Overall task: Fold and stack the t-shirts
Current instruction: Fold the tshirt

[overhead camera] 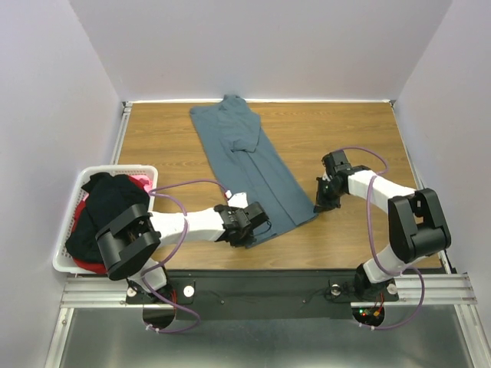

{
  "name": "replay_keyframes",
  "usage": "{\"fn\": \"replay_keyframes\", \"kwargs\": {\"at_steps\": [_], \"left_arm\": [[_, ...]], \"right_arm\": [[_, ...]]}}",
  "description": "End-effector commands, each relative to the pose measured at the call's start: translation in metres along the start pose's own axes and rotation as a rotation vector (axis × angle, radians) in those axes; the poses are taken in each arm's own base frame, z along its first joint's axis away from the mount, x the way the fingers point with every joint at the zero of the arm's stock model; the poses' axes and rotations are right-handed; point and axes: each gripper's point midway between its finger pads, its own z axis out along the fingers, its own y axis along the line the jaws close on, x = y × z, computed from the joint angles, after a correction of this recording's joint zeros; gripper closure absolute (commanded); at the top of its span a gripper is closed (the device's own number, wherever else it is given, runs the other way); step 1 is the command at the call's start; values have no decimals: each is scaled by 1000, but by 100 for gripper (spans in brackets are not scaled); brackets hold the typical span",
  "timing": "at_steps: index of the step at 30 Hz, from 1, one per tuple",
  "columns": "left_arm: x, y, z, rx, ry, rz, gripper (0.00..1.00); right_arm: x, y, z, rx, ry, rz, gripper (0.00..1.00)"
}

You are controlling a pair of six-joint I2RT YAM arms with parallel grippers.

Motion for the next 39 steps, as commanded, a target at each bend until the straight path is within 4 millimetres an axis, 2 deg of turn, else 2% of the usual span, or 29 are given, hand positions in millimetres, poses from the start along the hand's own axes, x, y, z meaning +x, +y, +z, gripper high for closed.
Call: {"fn": "replay_keyframes", "kwargs": {"at_steps": [1,5,10,13,16,17,19,20,21,23,24,27,28,29,30,31,33,34,39], "left_arm": [[21,37,-20,-70,106,126,100],[42,39,-40,14,190,157,100],[77,45,-65,101,306,154,100],[78,43,-70,114,297,145,100],[62,36,-75,112,234,108,100],[54,35,-76,105,201,95,100],[30,33,-78,95,135,44,100],[10,33,-80,89,75,0,100],[-2,34,-81,86,41,-29,100],[-23,37,-82,83,-17,-62,100],[-46,37,-85,88,-74,-109,100],[-79,43,-89,65,-173,-120,100],[-94,47,-90,47,-203,-127,100],[-101,50,-89,30,-219,-129,100],[-110,50,-88,24,-248,-130,100],[-120,55,-87,11,-267,-146,100],[-136,57,-86,1,-307,-145,100],[-141,60,-84,-7,-317,-147,100],[-169,74,-73,-64,-363,-152,100]], "right_arm": [[25,2,-17,-16,83,37,99],[46,17,-36,-104,135,101,99],[79,20,-54,-116,193,116,99],[83,24,-62,-123,196,96,99],[64,28,-70,-109,150,76,99],[46,36,-79,-125,104,59,99],[31,42,-82,-123,80,50,99],[12,49,-90,-130,33,30,99],[3,51,-92,-127,17,18,99],[-16,54,-89,-105,-9,-6,99],[-36,63,-99,-118,-57,-21,99],[-61,73,-93,-110,-73,-50,99],[-77,81,-99,-125,-106,-62,99],[-85,85,-100,-132,-118,-68,99],[-90,87,-91,-126,-103,-73,99],[-104,96,-98,-145,-136,-84,99],[-115,100,-90,-144,-131,-100,99],[-127,108,-95,-164,-160,-110,99],[-152,127,-90,-211,-181,-146,99]]}}
